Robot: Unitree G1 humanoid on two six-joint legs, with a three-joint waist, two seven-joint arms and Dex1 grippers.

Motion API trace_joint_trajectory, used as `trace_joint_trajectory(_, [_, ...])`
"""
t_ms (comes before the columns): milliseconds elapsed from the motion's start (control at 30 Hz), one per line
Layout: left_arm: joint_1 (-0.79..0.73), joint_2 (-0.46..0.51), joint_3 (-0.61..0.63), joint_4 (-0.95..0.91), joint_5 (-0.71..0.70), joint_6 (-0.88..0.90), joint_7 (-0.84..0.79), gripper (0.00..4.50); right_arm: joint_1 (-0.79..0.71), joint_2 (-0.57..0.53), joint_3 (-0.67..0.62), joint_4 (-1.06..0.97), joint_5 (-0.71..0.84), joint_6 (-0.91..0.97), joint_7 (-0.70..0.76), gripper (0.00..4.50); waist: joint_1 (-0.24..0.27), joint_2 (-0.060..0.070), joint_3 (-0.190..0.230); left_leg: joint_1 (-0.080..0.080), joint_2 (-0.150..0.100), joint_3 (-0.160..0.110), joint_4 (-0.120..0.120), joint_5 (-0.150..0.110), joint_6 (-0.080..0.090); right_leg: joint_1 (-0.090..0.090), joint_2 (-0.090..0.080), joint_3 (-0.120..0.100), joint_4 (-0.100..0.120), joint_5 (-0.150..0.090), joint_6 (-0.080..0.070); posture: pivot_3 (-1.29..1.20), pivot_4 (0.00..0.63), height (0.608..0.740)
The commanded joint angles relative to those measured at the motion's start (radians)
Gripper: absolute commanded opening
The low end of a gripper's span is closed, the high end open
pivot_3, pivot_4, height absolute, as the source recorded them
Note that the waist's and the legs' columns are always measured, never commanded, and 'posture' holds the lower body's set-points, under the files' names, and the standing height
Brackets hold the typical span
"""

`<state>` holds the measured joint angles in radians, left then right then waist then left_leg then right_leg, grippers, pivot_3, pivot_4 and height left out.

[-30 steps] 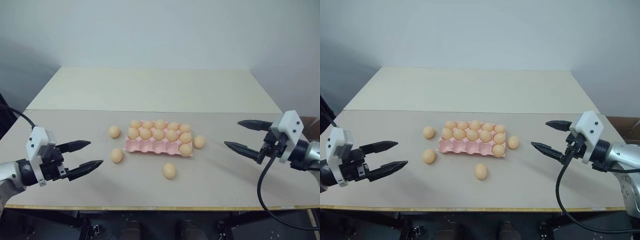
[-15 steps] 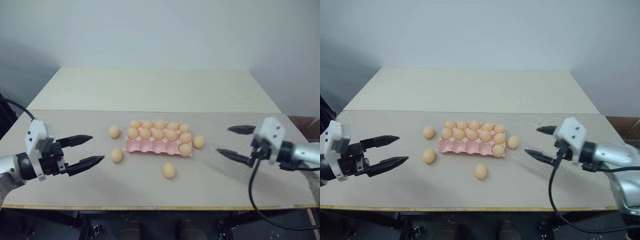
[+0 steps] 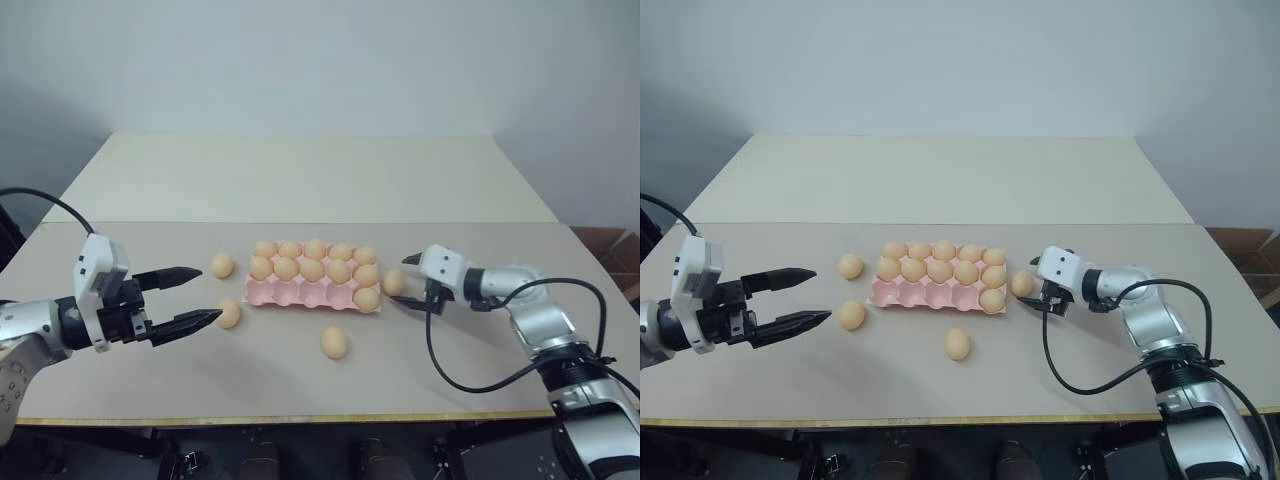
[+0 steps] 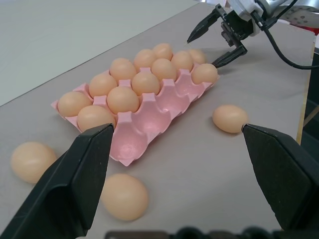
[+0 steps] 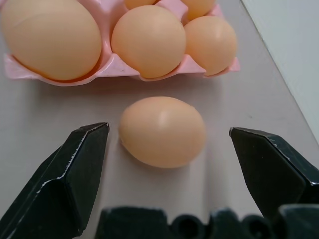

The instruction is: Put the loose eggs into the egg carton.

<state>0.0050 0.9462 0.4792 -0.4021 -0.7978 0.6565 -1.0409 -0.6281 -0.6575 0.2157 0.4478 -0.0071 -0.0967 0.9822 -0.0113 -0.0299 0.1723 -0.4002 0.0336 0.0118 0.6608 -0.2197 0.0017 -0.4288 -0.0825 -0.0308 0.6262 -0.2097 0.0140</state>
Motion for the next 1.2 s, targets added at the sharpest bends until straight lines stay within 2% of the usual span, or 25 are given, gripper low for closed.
trace_joint_trajectory(33, [0.009, 0.009, 0.028, -0.024, -0.002, -0.012, -0.004, 4.48, -0.048, 0.021, -0.008, 0.07, -0.012, -0.061, 0.007, 4.5, -0.001, 0.0, 0.0, 0.0, 0.0, 0.0, 0.0, 0.0, 0.0, 0.0, 0.0, 0.0, 0.0, 0.0, 0.0, 0.0, 0.15, 0.74])
trace_joint_trajectory(133, [0.017, 0.009, 0.034, -0.026, 0.002, -0.014, -0.003, 4.5, -0.071, 0.034, -0.005, 0.123, -0.028, -0.096, 0.002, 3.89, -0.001, 0.0, 0.0, 0.001, 0.0, 0.001, 0.0, 0.0, 0.0, 0.0, 0.0, 0.001, 0.001, 0.0, 0.0, 0.0, 0.15, 0.74])
trace_joint_trajectory(233, [0.023, 0.01, 0.04, -0.025, 0.004, -0.016, -0.002, 4.5, -0.064, 0.03, -0.028, 0.119, -0.004, -0.108, 0.021, 2.83, -0.001, 0.0, 0.0, 0.001, 0.001, 0.001, 0.0, 0.0, 0.0, 0.0, 0.001, 0.002, 0.001, 0.0, 0.0, 0.0, 0.15, 0.74])
trace_joint_trajectory(267, [0.024, 0.011, 0.041, -0.025, 0.005, -0.016, -0.002, 4.5, -0.061, 0.027, -0.033, 0.115, 0.001, -0.107, 0.027, 2.67, -0.001, 0.0, 0.0, 0.001, 0.001, 0.001, 0.0, 0.0, 0.0, 0.0, 0.001, 0.002, 0.001, 0.0, 0.0, 0.0, 0.15, 0.74])
trace_joint_trajectory(400, [0.024, 0.012, 0.041, -0.022, 0.01, -0.021, -0.002, 4.5, -0.012, -0.03, -0.076, 0.021, 0.014, -0.091, 0.023, 2.66, 0.003, 0.001, 0.0, 0.002, 0.001, 0.001, 0.0, 0.0, 0.0, 0.0, 0.002, 0.003, 0.002, 0.0, 0.0, 0.0, 0.15, 0.74])
trace_joint_trajectory(533, [0.019, 0.012, 0.039, -0.014, 0.016, -0.027, -0.004, 4.5, 0.054, -0.084, -0.14, -0.194, 0.078, -0.014, 0.033, 2.66, 0.005, 0.001, 0.0, 0.002, 0.001, 0.002, 0.0, 0.0, 0.0, 0.0, 0.001, 0.003, 0.001, 0.0, 0.0, 0.0, 0.15, 0.74])
trace_joint_trajectory(667, [0.013, 0.011, 0.028, -0.007, 0.017, -0.032, -0.014, 4.5, 0.067, -0.048, -0.138, -0.415, 0.14, 0.124, 0.014, 2.66, -0.008, 0.001, 0.001, 0.004, 0.004, 0.004, 0.0, 0.0, 0.0, 0.0, 0.004, 0.007, 0.002, 0.001, -0.001, 0.0, 0.15, 0.74])
trace_joint_trajectory(800, [-0.003, 0.009, 0.013, 0.005, 0.02, -0.036, -0.024, 4.5, 0.042, 0.039, -0.075, -0.54, 0.149, 0.252, -0.016, 2.66, -0.004, 0.001, 0.001, 0.009, 0.008, 0.007, 0.0, 0.0, -0.001, 0.0, 0.009, 0.009, 0.005, 0.001, -0.002, 0.0, 0.15, 0.74])
trace_joint_trajectory(900, [-0.016, 0.007, 0.002, 0.01, 0.025, -0.039, -0.024, 4.5, 0.02, 0.092, -0.011, -0.527, 0.098, 0.288, -0.035, 2.66, -0.002, 0.001, 0.001, 0.009, 0.01, 0.01, 0.0, 0.0, -0.001, 0.0, 0.01, 0.01, 0.005, -0.001, -0.009, 0.0, 0.15, 0.74])
trace_joint_trajectory(1133, [-0.01, 0.01, 0.005, 0.009, 0.028, -0.041, -0.031, 4.5, 0.009, 0.144, 0.09, -0.475, -0.026, 0.331, -0.09, 2.66, 0.0, 0.001, 0.0, 0.008, 0.009, 0.016, 0.0, -0.002, -0.003, -0.002, 0.008, 0.016, 0.003, -0.001, -0.01, 0.0, 0.15, 0.74])
trace_joint_trajectory(1200, [-0.008, 0.01, 0.006, 0.006, 0.028, -0.039, -0.029, 4.5, 0.004, 0.147, 0.094, -0.468, -0.048, 0.345, -0.107, 3.37, -0.001, 0.0, 0.0, 0.006, 0.008, 0.018, 0.0, -0.002, -0.003, -0.006, 0.008, 0.018, 0.003, 0.001, -0.007, 0.0, 0.15, 0.74])
